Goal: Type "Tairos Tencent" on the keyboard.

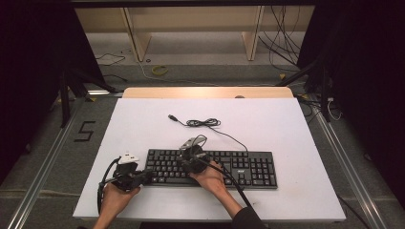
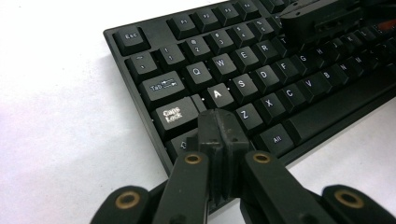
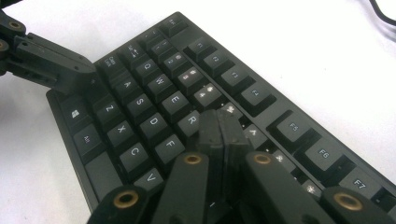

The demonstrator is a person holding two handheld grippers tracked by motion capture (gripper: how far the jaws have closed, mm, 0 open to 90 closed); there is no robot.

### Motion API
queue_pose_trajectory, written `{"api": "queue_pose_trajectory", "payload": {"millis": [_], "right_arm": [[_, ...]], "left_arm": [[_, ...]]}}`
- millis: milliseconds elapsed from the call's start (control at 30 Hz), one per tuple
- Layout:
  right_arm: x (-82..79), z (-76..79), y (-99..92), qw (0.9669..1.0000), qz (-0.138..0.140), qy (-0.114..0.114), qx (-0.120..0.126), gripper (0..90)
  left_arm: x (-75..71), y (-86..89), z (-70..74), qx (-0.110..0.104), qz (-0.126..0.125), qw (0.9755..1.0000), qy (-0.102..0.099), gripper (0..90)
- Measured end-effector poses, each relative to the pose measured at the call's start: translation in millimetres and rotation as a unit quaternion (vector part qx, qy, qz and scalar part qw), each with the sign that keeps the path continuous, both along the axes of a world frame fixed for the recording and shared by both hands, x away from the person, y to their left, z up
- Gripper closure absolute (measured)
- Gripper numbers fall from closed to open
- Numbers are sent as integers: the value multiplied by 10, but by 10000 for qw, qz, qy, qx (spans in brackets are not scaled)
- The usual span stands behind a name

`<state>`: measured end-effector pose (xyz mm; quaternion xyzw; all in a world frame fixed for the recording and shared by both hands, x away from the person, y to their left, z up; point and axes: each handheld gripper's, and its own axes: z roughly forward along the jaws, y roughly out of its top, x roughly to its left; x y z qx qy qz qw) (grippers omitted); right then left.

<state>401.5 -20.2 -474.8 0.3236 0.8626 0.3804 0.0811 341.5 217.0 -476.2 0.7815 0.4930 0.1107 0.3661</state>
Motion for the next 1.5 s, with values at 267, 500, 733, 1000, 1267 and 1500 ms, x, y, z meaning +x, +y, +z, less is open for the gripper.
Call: {"api": "queue_pose_trajectory", "payload": {"millis": [267,500,733,1000,1267,1500], "right_arm": [[8,-5,1,10000,14,-11,-2,900],[6,-34,24,10000,23,-19,-77,900],[11,-36,19,10000,-10,7,-29,900],[-29,43,-30,9997,-41,18,220,867],[-71,124,-102,9986,81,40,529,757],[-132,198,-166,9973,233,59,691,577]], "left_arm": [[23,3,-22,9,-9,10000,57,894],[24,3,-28,-2,0,10000,73,895],[25,6,-29,-26,11,10000,76,895],[18,33,14,-182,34,9998,-24,873],[16,23,66,-500,90,9986,-132,694],[35,-8,99,-685,19,9974,-207,536]]}}
